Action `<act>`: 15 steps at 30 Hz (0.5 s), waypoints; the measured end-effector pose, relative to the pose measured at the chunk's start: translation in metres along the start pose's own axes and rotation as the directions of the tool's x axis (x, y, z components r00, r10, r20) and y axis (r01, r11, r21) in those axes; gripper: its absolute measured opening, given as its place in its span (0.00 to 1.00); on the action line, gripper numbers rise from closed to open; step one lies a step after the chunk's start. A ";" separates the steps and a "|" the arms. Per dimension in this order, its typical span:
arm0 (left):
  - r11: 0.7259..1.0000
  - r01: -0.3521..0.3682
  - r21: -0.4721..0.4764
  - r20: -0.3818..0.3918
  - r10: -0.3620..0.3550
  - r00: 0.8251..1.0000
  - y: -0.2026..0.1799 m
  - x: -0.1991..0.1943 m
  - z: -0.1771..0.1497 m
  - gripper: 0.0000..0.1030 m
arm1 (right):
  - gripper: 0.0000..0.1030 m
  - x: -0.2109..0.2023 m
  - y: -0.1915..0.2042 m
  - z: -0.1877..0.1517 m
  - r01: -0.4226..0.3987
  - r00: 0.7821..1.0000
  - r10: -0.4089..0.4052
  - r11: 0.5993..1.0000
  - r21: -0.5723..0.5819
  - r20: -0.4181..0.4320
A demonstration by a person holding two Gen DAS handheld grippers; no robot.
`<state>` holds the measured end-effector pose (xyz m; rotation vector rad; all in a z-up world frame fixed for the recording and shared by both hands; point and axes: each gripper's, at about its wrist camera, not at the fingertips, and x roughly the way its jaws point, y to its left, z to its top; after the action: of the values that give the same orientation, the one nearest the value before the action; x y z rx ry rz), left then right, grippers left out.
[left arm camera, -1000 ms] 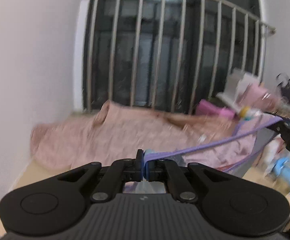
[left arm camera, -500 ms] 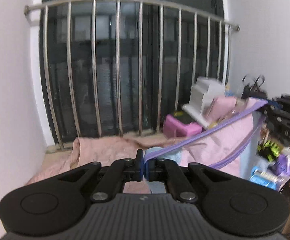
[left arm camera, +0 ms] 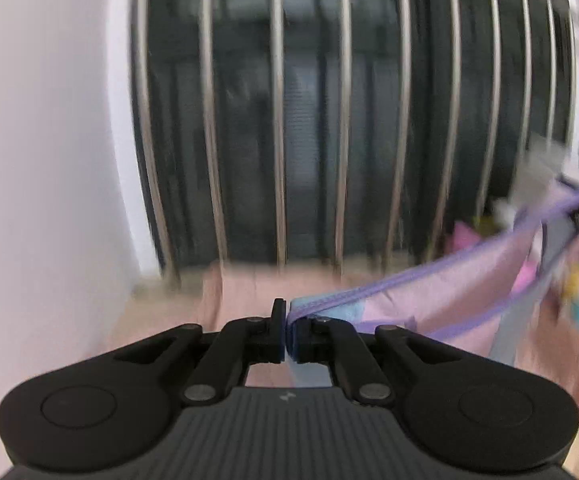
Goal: Fold clothes
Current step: 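Lift the garment up by its hem with both grippers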
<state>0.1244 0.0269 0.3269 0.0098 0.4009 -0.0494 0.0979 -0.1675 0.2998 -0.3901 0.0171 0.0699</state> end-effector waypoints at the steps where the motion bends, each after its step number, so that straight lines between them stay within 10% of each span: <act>1: 0.999 0.017 -0.041 0.075 -0.014 0.997 0.004 -0.010 0.011 0.02 | 0.04 -0.004 -0.004 0.008 0.016 0.998 -0.017 1.000 0.016 0.056; 6: 0.986 0.133 -0.101 0.207 -0.109 0.972 0.015 -0.044 0.012 0.02 | 0.04 -0.046 -0.030 0.028 -0.012 0.975 -0.009 0.996 0.089 0.224; 12: 0.992 0.106 -0.064 -0.004 -0.106 0.994 0.011 -0.029 -0.138 0.02 | 0.04 -0.072 0.000 -0.065 -0.144 0.989 0.143 0.988 0.053 0.024; 15: 0.989 0.105 -0.105 -0.122 -0.118 0.986 0.013 -0.027 -0.223 0.02 | 0.05 -0.093 0.029 -0.142 -0.218 0.963 0.229 0.972 0.093 -0.139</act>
<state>0.0138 0.0453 0.1324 -0.1075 0.5316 -0.1400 0.0031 -0.2011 0.1600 -0.3140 0.2109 0.2630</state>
